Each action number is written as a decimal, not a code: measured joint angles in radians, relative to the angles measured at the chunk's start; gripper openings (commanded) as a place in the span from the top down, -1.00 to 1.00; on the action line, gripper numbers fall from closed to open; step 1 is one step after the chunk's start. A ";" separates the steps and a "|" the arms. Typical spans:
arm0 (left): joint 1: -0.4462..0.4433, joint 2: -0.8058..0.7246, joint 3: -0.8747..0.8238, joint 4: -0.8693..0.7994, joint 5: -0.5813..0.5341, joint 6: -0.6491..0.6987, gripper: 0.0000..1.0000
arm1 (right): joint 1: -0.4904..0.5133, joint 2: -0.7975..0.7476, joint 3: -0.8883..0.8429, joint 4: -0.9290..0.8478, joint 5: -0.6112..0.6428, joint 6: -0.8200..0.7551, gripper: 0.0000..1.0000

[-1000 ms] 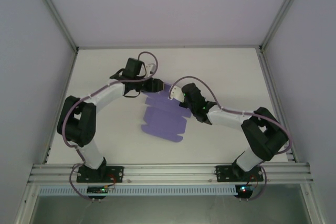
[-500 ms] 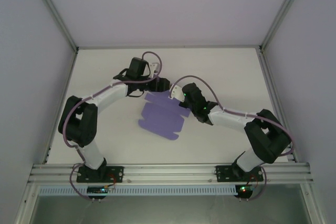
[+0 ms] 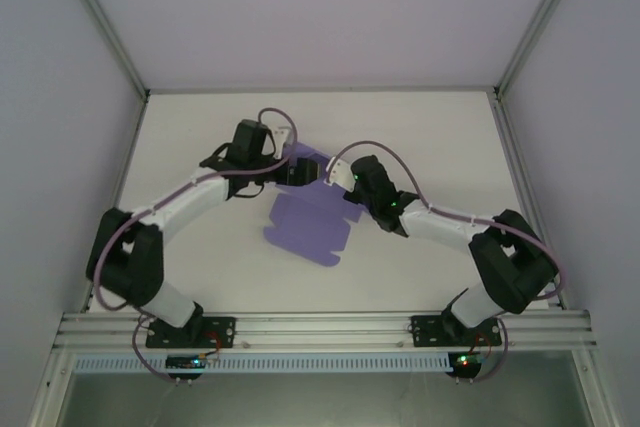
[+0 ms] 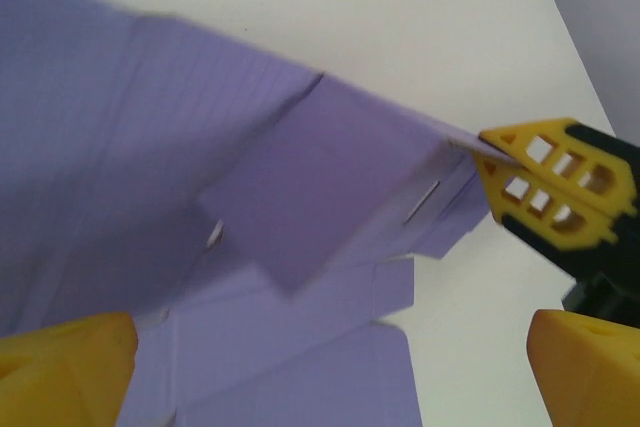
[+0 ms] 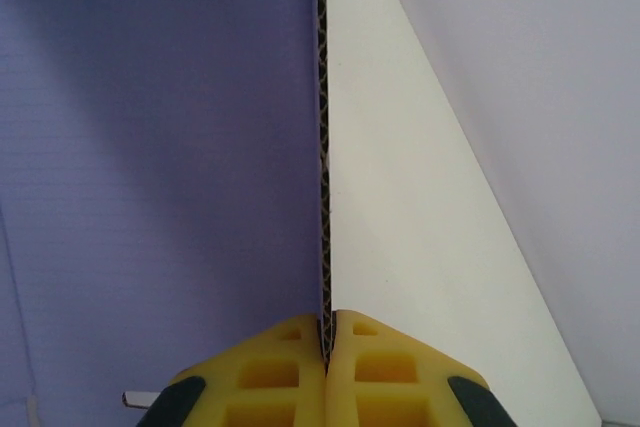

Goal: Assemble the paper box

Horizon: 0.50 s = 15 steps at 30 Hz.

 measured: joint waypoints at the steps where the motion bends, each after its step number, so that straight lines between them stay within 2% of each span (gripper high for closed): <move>1: 0.009 -0.033 -0.014 -0.007 -0.020 0.000 -0.99 | -0.003 -0.002 0.000 0.000 0.000 0.000 1.00; 4: 0.071 -0.116 -0.066 -0.017 -0.080 -0.004 -0.99 | -0.008 -0.006 0.000 -0.002 0.000 0.000 1.00; 7: 0.158 -0.136 -0.114 -0.028 -0.140 -0.010 -0.99 | -0.008 -0.017 0.000 -0.015 0.000 0.000 1.00; 11: 0.245 -0.092 -0.165 -0.041 -0.175 -0.015 -0.97 | -0.008 -0.029 0.000 -0.026 -0.001 0.000 1.00; 15: 0.257 -0.003 -0.172 -0.030 -0.170 -0.015 -0.96 | -0.008 -0.030 0.001 -0.038 -0.004 0.002 1.00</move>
